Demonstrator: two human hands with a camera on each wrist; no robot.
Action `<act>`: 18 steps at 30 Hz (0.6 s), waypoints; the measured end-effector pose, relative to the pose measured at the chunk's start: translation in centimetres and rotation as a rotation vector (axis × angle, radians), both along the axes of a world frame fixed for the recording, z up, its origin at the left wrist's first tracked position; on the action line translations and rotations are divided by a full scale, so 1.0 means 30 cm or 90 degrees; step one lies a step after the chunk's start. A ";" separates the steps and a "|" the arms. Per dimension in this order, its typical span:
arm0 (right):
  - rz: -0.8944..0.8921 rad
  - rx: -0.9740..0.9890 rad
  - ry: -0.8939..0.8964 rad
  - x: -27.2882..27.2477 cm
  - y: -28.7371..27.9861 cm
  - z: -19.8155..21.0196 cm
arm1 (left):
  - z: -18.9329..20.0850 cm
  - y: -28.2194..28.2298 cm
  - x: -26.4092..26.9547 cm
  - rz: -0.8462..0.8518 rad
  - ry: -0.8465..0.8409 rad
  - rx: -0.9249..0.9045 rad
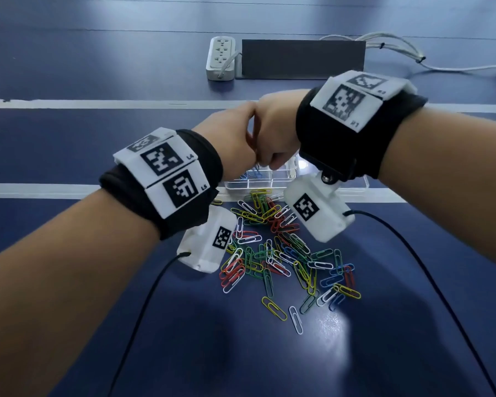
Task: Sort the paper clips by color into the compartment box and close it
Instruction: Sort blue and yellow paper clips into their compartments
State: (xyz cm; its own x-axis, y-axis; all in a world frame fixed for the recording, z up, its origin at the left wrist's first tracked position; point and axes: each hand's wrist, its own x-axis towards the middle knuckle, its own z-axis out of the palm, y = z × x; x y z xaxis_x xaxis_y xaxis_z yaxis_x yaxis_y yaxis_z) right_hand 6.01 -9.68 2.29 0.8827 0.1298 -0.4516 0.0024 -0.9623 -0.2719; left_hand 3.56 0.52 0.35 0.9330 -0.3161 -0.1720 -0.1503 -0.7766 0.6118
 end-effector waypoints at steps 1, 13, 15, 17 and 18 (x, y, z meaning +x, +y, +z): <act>-0.001 -0.001 -0.003 -0.001 0.000 0.005 | 0.001 0.002 0.001 0.003 -0.001 -0.004; -0.034 0.044 -0.069 -0.080 -0.059 0.020 | -0.004 0.036 -0.030 0.027 0.032 -0.127; -0.032 0.026 -0.068 -0.108 -0.094 0.022 | -0.005 0.043 -0.044 0.012 0.011 -0.107; -0.025 0.001 -0.070 -0.140 -0.133 0.016 | -0.009 0.043 -0.054 -0.015 -0.037 -0.037; -0.015 -0.015 -0.071 -0.160 -0.151 0.011 | -0.012 0.041 -0.058 -0.032 -0.064 0.003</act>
